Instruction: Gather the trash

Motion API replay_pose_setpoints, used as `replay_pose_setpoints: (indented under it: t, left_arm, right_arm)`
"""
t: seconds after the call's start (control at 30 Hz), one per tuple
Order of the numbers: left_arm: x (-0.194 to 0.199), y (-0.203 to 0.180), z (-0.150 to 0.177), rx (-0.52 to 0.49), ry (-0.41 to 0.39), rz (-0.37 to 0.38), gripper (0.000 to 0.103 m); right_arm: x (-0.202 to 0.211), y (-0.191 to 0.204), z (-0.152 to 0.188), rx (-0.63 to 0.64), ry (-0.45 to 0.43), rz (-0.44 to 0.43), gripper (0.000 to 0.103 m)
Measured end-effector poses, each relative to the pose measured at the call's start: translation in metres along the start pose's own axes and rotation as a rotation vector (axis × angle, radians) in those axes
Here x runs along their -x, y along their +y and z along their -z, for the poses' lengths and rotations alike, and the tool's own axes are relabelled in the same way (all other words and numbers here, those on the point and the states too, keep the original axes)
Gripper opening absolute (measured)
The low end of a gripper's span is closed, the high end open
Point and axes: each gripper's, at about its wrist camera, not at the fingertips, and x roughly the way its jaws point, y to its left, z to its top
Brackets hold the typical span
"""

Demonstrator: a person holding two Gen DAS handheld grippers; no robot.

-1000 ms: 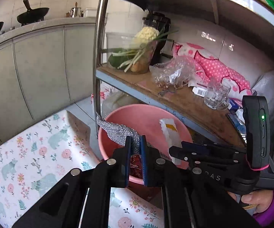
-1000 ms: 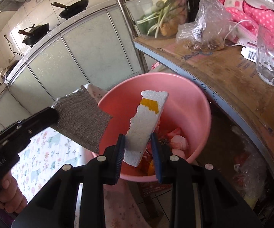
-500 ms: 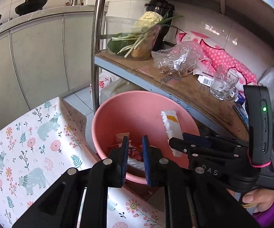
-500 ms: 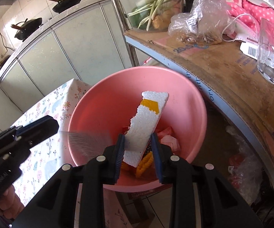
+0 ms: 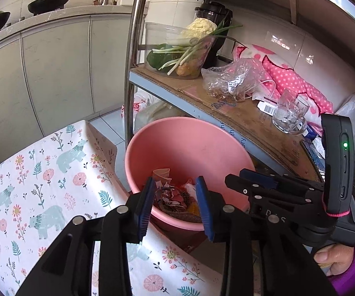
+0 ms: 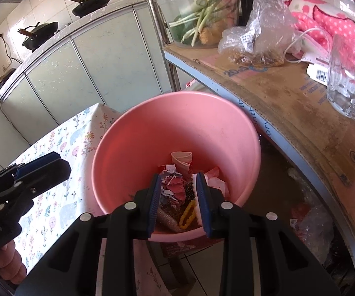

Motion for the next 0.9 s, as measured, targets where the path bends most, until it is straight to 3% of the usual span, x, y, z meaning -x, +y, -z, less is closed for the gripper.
replay_pose_setpoints:
  t: [0.17, 0.23, 0.9]
  left_arm:
    - [0.012, -0.001, 0.005, 0.018, -0.003, -0.011, 0.035]
    - [0.018, -0.002, 0.007, 0.026, -0.006, -0.017, 0.035]
    - [0.089, -0.003, 0.055, 0.116, -0.066, -0.149, 0.035]
  right_arm:
    - [0.019, 0.009, 0.007, 0.014, -0.024, -0.01, 0.03]
    - [0.027, 0.014, 0.011, 0.024, -0.034, -0.015, 0.042]
    - [0.08, 0.068, 0.061, 0.107, -0.065, -0.018, 0.053]
